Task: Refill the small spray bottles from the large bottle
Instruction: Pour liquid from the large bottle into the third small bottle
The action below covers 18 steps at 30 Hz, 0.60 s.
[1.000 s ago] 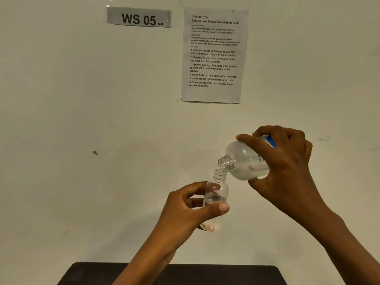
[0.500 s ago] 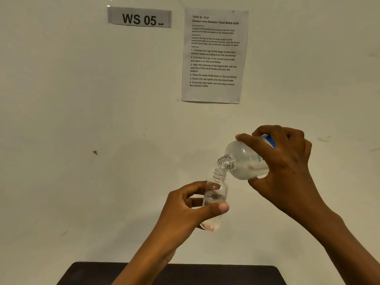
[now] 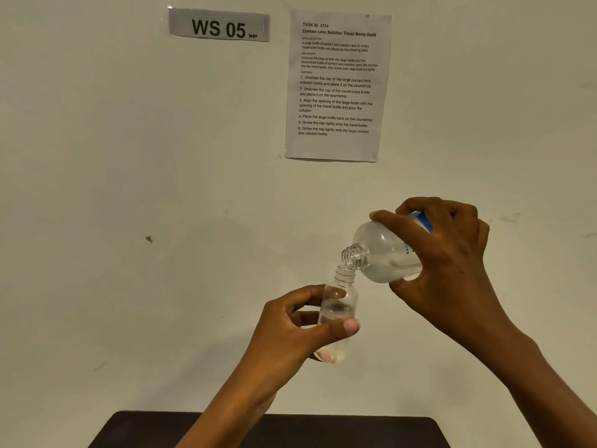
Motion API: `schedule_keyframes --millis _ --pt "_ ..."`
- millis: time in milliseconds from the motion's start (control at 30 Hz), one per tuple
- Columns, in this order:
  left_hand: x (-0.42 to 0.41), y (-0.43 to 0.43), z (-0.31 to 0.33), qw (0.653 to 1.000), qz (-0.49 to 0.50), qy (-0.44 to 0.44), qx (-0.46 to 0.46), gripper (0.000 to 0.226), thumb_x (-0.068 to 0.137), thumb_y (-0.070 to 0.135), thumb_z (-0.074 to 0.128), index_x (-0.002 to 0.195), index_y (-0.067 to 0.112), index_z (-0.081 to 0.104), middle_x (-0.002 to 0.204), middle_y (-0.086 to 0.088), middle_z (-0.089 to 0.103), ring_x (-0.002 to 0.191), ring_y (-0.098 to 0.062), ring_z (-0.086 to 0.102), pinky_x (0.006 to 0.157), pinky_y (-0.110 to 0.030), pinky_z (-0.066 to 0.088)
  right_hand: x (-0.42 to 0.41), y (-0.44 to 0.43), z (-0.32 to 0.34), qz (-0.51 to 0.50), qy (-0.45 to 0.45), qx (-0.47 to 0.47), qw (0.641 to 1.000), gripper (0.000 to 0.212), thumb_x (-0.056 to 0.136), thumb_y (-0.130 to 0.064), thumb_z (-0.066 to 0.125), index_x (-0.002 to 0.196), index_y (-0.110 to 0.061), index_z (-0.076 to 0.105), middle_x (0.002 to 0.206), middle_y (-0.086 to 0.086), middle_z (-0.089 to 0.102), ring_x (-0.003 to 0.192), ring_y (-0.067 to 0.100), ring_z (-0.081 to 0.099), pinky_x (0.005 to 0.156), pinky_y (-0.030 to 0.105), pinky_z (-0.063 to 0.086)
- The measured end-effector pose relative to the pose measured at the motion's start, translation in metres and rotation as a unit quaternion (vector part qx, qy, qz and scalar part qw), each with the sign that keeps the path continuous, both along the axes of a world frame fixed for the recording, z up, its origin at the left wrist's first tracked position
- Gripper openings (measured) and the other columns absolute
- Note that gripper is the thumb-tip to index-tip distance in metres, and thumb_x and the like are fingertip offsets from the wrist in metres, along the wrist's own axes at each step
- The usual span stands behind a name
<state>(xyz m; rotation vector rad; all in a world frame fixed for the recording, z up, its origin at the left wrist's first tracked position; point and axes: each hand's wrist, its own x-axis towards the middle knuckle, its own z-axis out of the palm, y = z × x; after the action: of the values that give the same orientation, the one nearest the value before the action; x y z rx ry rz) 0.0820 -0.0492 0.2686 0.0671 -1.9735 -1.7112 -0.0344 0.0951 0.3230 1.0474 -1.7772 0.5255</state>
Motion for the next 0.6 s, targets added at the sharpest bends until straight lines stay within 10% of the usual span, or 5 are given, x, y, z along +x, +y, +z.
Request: schedule_keyframes --millis 600 --pt "-0.0006 -0.0028 -0.0019 1.000 -0.001 0.006 -0.003 0.046 0.055 0.040 0.080 0.098 0.036 0.065 0.102 0.012 0.068 0.093 -0.013 0.067 0.057 -0.018 0.052 0.0003 -0.0015 -0.0005 0.005 -0.002 0.001 1.000 0.082 0.047 -0.006 0.081 0.117 -0.033 0.046 0.112 0.009 0.054 0.106 0.027 0.033 0.084 0.036 0.021"
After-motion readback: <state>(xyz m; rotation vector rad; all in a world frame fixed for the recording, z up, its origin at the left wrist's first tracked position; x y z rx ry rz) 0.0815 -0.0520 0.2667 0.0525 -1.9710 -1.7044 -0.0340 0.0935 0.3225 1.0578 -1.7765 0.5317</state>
